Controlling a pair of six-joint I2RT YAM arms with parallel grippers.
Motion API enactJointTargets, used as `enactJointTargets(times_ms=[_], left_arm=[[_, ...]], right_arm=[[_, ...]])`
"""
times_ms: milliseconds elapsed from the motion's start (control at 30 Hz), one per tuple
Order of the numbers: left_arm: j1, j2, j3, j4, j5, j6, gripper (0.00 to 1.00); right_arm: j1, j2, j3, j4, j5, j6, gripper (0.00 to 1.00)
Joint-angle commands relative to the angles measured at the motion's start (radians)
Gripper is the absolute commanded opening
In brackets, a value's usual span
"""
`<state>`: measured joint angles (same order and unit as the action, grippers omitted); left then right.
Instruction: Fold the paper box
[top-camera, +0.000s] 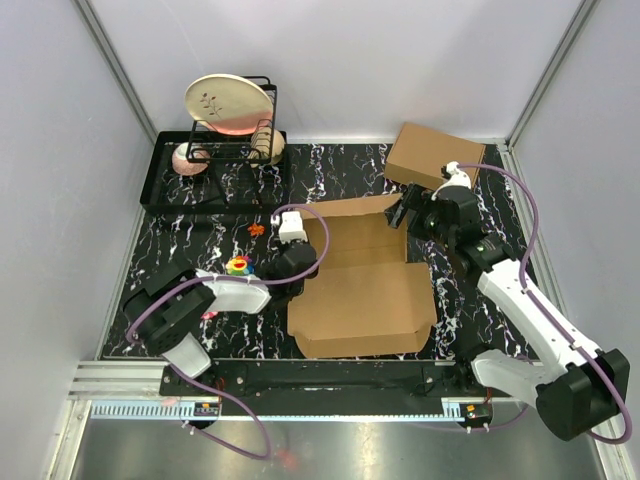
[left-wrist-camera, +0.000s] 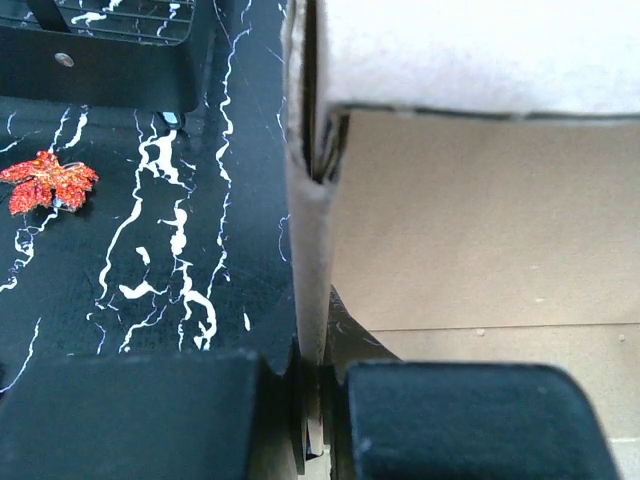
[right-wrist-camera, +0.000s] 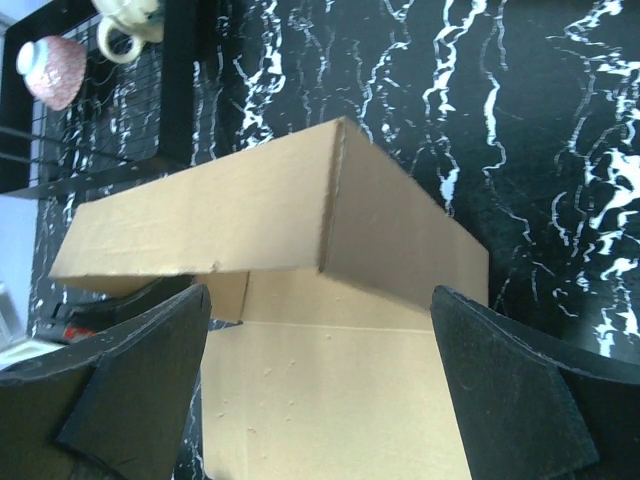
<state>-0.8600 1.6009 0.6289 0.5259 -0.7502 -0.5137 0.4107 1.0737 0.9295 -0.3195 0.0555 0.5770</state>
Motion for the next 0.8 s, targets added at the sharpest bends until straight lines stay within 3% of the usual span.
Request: enactJointTargets(times_ms=[0, 400, 767], left_arm=[[-0.013, 0.054, -0.093, 0.184, -0.041, 0.082, 0.0], [-0.079, 0.083, -0.09, 0.287, -0.138, 0.308, 0.0], [-0.086, 0.088, -0.098, 0.273, -0.169, 0.3, 0.0]], right_arm=[[-0.029, 0.006, 0.034, 0.003, 0.073, -0.026, 0.97], [-0.087, 0.066, -0.001, 0.103, -0.107, -0.031, 0.91], [-0.134, 0.04, -0.21, 0.233, -0.163, -0.011, 0.73]])
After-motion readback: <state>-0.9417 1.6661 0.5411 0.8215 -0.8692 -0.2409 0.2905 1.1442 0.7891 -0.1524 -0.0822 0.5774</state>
